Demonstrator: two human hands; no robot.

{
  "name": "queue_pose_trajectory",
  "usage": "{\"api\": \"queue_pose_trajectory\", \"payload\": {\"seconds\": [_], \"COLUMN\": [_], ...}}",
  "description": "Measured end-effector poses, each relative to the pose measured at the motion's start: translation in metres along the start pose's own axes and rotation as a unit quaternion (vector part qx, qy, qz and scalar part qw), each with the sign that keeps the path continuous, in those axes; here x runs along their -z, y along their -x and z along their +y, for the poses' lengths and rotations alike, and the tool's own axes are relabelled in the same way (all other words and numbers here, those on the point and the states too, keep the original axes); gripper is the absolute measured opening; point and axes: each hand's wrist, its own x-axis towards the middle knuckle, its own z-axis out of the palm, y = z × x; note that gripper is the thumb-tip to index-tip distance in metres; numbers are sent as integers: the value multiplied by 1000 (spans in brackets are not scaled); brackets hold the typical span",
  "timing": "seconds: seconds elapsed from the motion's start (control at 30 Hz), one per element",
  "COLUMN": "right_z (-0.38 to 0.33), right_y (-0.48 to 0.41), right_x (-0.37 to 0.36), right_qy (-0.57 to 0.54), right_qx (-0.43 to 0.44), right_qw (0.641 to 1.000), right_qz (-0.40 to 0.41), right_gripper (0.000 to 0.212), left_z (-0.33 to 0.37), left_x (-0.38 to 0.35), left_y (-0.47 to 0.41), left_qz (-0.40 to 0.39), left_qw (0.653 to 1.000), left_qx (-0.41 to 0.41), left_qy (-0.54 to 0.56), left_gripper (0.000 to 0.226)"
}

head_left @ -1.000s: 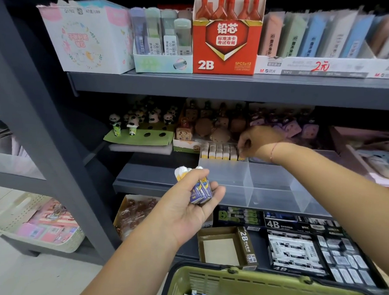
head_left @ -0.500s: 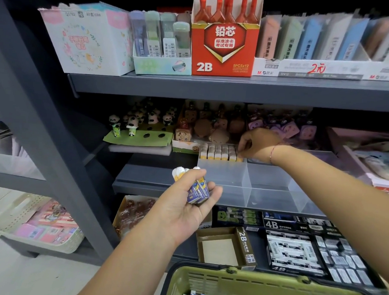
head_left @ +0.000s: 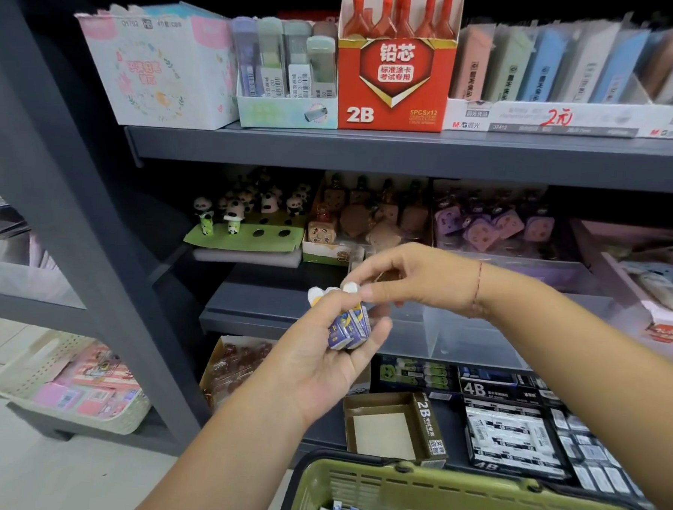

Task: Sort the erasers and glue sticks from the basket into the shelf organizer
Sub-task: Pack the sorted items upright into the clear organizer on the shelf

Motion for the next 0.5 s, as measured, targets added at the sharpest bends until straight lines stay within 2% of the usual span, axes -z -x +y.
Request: {"api": "queue_pose_trajectory", "payload": {"seconds": [0.17,0.37,0.5], "right_z": [1,3,5], "right_y": [-1,-6,-6], "right_x": [-1,-1,-2], "right_qy": [-58,-150,-122], "right_qx": [7,7,-13], "right_qw": [998,989,992], "right_qz": [3,3,-6], "right_gripper": [17,16,16], "left_z": [1,6,7], "left_x": [-1,-3,-3], "left_y": [2,5,5], "left_qz": [5,-4,0], "left_qw": [1000,1000,1000], "left_qx": [-14,-17,-18], "left_qy": [-2,-12,-25], "left_gripper": [15,21,22]}}
